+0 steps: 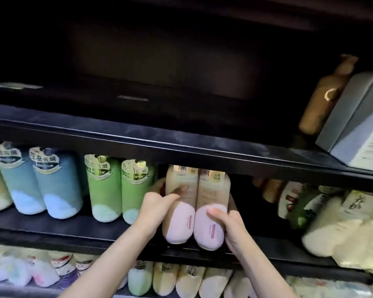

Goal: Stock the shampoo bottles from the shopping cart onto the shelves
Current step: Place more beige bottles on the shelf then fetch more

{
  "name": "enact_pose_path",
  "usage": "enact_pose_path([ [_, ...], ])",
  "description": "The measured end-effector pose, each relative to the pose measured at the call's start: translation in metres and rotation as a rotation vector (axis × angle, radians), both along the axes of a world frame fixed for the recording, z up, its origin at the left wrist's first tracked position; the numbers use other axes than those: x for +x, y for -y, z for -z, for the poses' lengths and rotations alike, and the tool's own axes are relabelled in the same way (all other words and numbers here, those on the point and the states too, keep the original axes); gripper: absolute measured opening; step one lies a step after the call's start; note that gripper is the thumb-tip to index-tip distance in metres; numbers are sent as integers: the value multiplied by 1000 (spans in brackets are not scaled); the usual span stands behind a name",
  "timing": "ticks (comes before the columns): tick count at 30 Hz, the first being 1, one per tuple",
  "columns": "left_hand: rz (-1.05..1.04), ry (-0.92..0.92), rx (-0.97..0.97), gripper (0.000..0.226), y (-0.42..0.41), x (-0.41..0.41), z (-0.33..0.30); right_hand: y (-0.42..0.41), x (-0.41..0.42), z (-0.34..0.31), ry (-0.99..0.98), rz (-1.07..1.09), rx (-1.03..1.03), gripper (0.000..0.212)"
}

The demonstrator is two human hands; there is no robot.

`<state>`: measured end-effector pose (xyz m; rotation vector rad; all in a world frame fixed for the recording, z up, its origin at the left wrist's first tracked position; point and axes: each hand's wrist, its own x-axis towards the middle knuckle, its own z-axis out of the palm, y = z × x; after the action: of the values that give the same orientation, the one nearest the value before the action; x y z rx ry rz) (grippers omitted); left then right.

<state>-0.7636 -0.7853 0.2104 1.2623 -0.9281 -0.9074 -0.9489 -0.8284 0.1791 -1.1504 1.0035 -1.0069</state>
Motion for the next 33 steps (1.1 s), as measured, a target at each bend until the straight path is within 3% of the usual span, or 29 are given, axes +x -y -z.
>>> enact_pose_path([
  [2,3,35,-13,49,5,0,9,7,2,2,39,2,21,80],
  [5,41,54,-35,51,9,4,24,15,-1,13,75,11,3,94],
  [10,197,201,-4,57,6,9,21,24,-17,20,48,-51,-58,55],
  [18,161,195,-29,59,6,10,30,22,-28,22,-160,-133,-261,47],
  [20,158,220,-14,64,5,9,33,21,-29,21,-184,-131,-266,53],
  [23,101,309,60,81,0,6,52,15,-30,28,-290,-141,-281,86],
  [25,15,374,125,89,-6,1,69,10,-29,34,-373,-91,-270,89],
  [28,-102,382,148,71,-12,-9,86,3,-20,40,-501,60,-303,62],
  [30,-168,359,129,62,-11,-13,90,5,-14,41,-574,113,-335,58],
  [33,-214,359,75,57,-8,-14,94,9,-8,43,-529,91,-385,59],
])
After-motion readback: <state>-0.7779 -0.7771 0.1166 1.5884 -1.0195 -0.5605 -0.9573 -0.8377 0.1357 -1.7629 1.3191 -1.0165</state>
